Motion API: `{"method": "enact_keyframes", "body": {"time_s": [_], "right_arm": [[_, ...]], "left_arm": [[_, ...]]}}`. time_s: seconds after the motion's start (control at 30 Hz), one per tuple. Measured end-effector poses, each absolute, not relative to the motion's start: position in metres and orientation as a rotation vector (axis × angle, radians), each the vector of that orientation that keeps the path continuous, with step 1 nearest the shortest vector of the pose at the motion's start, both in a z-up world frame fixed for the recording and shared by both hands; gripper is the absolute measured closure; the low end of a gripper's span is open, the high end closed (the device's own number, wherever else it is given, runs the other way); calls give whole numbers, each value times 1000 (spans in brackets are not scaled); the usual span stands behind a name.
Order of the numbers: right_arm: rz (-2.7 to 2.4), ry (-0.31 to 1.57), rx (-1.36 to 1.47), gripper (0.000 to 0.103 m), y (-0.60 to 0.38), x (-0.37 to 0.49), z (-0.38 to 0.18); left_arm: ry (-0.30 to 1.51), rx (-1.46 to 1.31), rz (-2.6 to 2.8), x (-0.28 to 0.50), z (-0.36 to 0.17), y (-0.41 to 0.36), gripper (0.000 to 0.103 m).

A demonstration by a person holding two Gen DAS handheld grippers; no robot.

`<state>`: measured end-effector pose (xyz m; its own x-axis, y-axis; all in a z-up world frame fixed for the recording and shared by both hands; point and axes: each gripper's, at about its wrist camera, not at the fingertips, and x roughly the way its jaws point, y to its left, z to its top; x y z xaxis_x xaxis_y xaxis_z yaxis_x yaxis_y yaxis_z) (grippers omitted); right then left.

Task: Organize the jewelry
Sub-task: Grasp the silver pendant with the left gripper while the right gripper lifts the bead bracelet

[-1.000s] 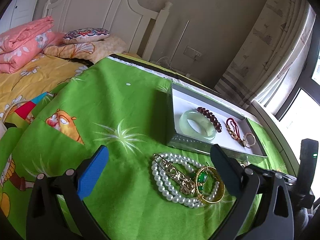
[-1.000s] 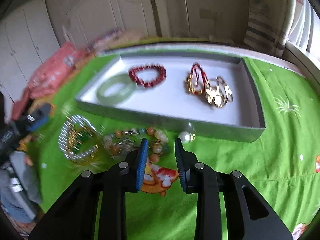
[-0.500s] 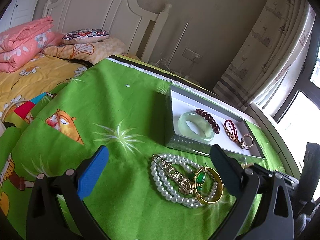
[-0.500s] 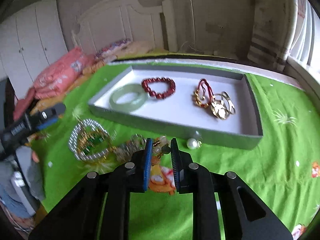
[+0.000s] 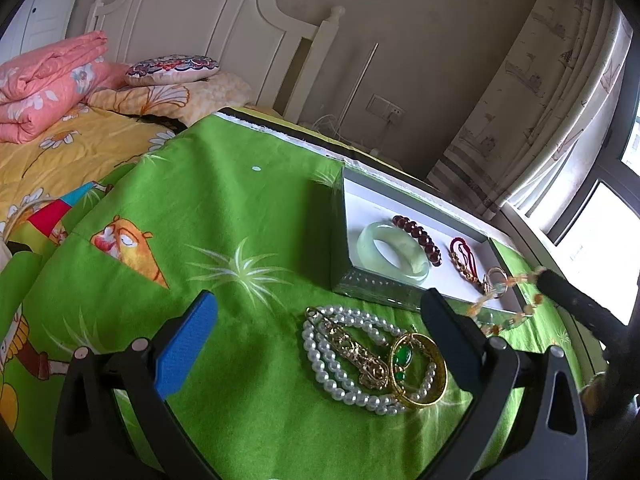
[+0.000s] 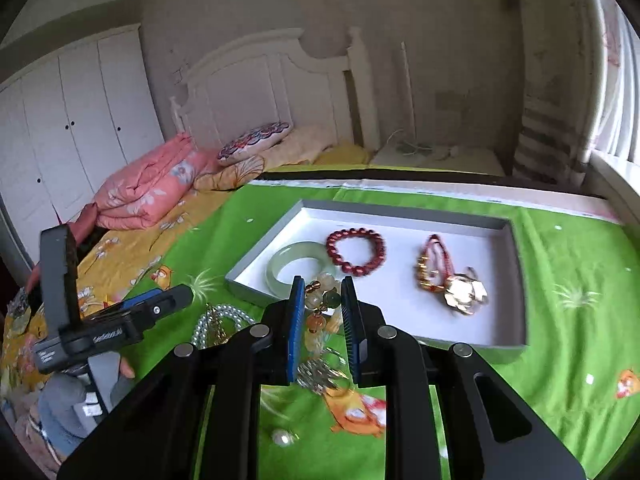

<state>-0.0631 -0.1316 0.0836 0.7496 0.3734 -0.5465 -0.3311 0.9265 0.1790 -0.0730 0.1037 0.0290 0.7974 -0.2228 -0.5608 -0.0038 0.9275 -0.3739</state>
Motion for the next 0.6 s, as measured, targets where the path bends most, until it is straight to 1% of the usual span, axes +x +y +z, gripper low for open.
{"method": "enact_keyframes", "body": {"time_s": [0.17,0.3,0.37,0.47,0.53,0.6], "right_arm": [[336,687,90,84,-171,-73,63],[282,747,126,84,-196,-71,41],[261,764,146,84,-205,-71,32],[261,781,198,84,-217,-71,25],[270,774,193,84,-216,-72,25],[276,772,184,84,-214,-74,24]], "left_arm": [[645,-351,-135,-74,30,100,3],[666,-253,-194,-76,36,76,4],[681,-192,-290,-81,40,49,4],[669,-33,-376,-90,47,-2,6],[675,57,-412,-88,46,-28,12],[696,118,-425,-81,42,-48,20]]}}
